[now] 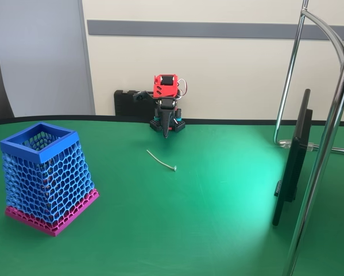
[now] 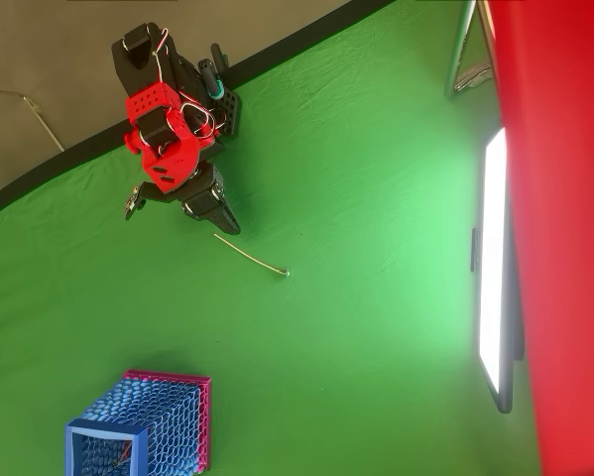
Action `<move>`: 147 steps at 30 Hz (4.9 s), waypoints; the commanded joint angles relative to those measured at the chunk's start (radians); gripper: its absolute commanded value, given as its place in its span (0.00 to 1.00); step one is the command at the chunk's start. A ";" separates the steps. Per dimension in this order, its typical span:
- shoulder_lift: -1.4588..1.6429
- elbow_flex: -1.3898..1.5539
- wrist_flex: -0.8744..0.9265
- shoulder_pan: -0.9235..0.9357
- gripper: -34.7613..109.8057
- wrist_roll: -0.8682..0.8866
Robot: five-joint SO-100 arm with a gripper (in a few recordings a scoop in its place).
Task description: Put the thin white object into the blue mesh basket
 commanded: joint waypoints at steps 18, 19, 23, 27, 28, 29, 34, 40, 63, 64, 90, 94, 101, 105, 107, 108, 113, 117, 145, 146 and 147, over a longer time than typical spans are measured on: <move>0.006 0.008 -0.018 -0.011 0.25 -0.028; 0.006 0.008 -0.018 -0.011 0.25 -0.026; 0.006 0.008 -0.018 -0.011 0.25 -0.026; 0.006 0.008 -0.018 -0.011 0.25 -0.028; 0.006 0.008 -0.018 -0.011 0.25 -0.028; 0.006 0.008 -0.018 -0.011 0.25 -0.028; 0.006 0.008 -0.018 -0.011 0.25 -0.025; 0.006 0.008 -0.018 -0.011 0.25 -0.026; -0.426 -0.281 -0.028 -0.029 0.25 0.066; -0.454 -0.298 -0.031 -0.032 0.25 0.077; -1.324 -0.867 -0.066 -0.026 0.28 0.319; -1.407 -0.933 -0.066 -0.021 0.31 0.357; -1.562 -1.052 -0.066 -0.020 0.32 0.430; -1.641 -1.109 -0.066 -0.011 0.32 0.454; -1.677 -1.135 -0.064 -0.006 0.32 0.463; -1.695 -1.147 -0.061 -0.005 0.33 0.466; -1.763 -1.190 -0.046 -0.008 0.34 0.488; -1.789 -1.201 -0.040 -0.023 0.34 0.502; -2.034 -1.362 0.020 -0.067 0.34 0.535; -2.043 -1.368 0.023 -0.071 0.34 0.531; -2.049 -1.373 0.023 -0.075 0.34 0.525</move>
